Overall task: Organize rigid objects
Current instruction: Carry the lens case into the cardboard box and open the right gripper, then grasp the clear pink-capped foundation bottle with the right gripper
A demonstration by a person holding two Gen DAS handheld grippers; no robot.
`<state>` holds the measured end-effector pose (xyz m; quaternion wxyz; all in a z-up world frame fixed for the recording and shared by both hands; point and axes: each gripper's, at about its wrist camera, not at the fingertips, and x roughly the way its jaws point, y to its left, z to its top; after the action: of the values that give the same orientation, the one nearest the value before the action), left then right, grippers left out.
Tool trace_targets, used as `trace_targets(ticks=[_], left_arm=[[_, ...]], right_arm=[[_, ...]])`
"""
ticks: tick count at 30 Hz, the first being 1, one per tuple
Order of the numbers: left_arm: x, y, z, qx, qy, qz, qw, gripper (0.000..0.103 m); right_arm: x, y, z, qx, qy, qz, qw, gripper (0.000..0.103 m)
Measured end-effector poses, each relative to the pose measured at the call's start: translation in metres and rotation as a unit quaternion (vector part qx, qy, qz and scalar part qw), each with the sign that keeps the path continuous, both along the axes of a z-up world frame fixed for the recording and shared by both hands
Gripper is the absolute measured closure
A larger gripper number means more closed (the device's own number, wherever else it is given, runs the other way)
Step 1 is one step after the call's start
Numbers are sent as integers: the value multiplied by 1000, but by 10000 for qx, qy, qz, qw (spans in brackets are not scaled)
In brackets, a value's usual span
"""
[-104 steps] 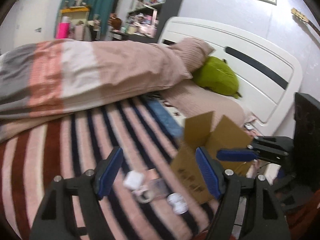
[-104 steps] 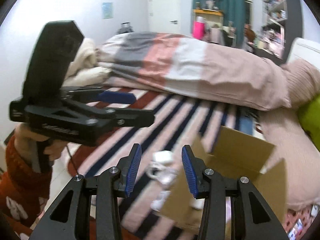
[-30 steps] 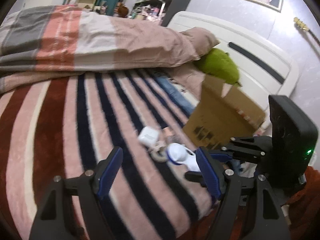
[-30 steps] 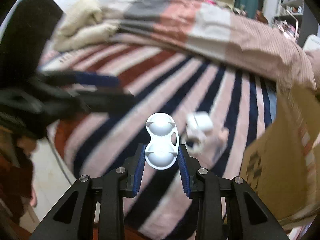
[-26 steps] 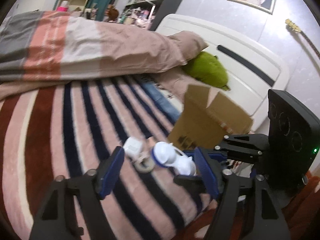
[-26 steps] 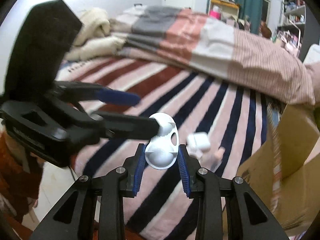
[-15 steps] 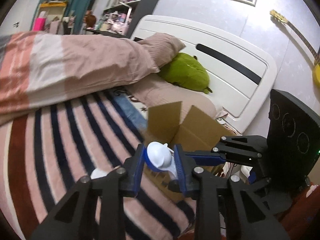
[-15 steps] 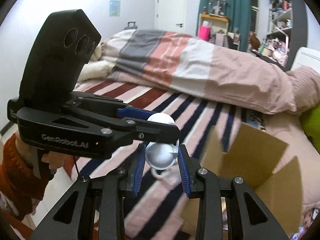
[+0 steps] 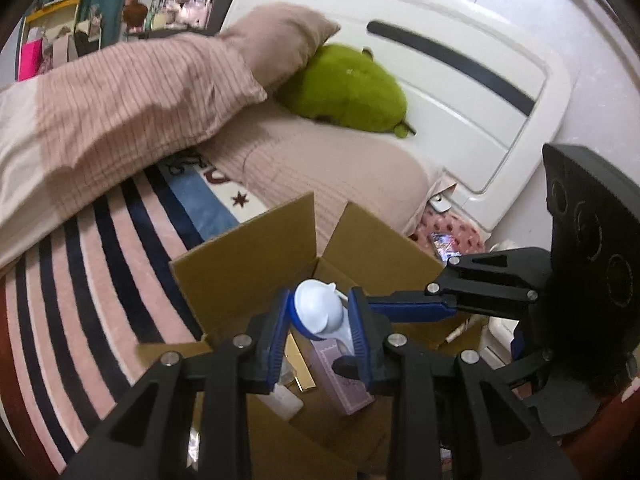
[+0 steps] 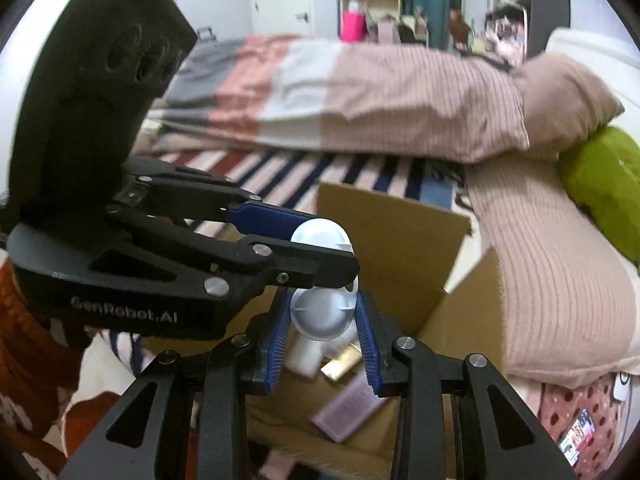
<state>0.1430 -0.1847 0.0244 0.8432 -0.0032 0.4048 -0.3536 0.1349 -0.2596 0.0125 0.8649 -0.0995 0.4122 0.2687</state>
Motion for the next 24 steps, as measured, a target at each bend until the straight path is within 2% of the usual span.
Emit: trace_targets(ticks=[2, 3, 4, 5, 6, 7, 10, 12, 17, 20, 24], left_arm=[[4, -5, -4, 106, 58, 23, 9999, 77], [5, -6, -5, 126, 79, 53, 9999, 73], [5, -5, -6, 125, 91, 62, 9999, 63], [5, -4, -6, 123, 65, 90, 9999, 58], [5, -4, -6, 136, 24, 130, 9998, 49], [3, -1, -4, 161, -22, 172, 9997, 46], [-3, 8, 1, 145, -80, 255, 9995, 42], [-8, 19, 6, 146, -168, 358, 9991, 38], [-25, 63, 19, 101, -388, 749, 9964, 35], [-39, 96, 25, 94, -523, 1049, 9931, 32], [-60, 147, 26, 161, -683, 1523, 9858, 31]], right_arm=[[3, -5, -6, -103, 132, -79, 9998, 74], [4, -6, -8, -156, 190, -119, 9996, 74], [5, -7, -11, -189, 238, -137, 9994, 74], [6, -7, -13, -212, 282, -155, 9993, 72], [7, -8, -15, -226, 322, -182, 9991, 63], [7, -8, -15, -212, 338, -193, 9990, 58], [1, -6, -13, -175, 299, -128, 9993, 43], [-4, -1, -8, -188, 150, -124, 9996, 27], [-21, 19, 11, 33, -171, 306, 9994, 11], [-34, 40, 24, 58, -366, 434, 9984, 11], [-55, 78, 42, 459, -711, 852, 9928, 11]])
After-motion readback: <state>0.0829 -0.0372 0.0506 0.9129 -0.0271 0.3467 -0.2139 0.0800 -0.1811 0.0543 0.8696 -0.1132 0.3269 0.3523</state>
